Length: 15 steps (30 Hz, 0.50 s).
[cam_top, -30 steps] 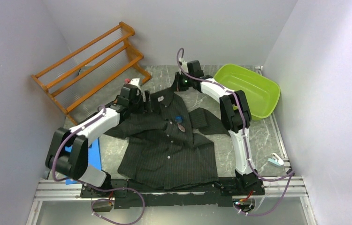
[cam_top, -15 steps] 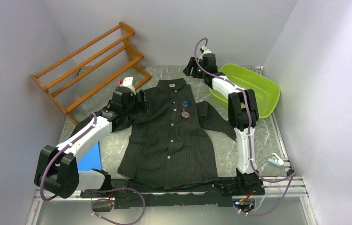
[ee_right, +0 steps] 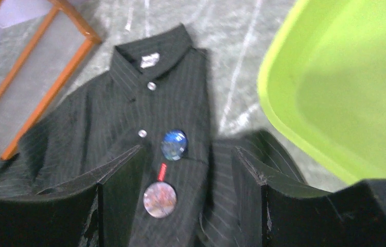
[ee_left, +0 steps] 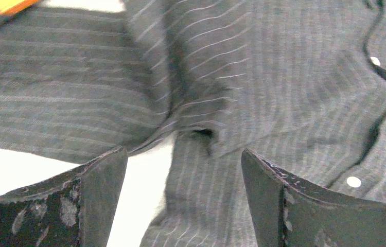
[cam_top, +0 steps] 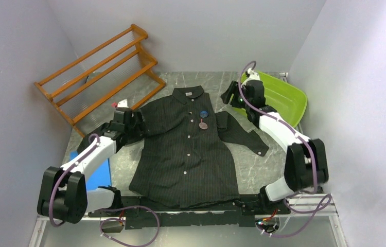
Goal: Pin the brooch onto the clothing
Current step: Flatten out the clothes at the center of the board.
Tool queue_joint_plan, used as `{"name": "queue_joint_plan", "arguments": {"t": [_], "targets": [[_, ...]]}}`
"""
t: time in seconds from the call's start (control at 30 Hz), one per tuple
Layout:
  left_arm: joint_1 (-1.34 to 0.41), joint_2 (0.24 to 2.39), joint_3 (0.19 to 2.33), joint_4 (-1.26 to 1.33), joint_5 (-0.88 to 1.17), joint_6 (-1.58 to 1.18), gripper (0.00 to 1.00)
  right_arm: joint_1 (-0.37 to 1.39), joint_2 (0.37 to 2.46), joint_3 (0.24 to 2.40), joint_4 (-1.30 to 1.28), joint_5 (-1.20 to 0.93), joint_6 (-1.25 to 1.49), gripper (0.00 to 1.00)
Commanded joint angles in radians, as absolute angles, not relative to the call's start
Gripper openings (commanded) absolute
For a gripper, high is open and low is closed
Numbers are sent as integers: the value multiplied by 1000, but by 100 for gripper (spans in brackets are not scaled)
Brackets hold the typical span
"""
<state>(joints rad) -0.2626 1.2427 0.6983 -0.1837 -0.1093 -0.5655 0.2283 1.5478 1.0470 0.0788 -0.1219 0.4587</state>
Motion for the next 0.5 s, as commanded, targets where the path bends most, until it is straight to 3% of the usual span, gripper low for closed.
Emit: {"name": "queue_joint_plan", "arguments": {"t": [0.0,0.27,0.47], "targets": [[-211,1149,644,-243,-219,-658,85,230,1418,904,-54,49,451,65],[-34,1088,576,-290,-252,-711,88,211,1282,634,-117,190,570,61],[45,1165,591,-265,-185,-746,90,202,1315,589,-105,174,594,59]]}}
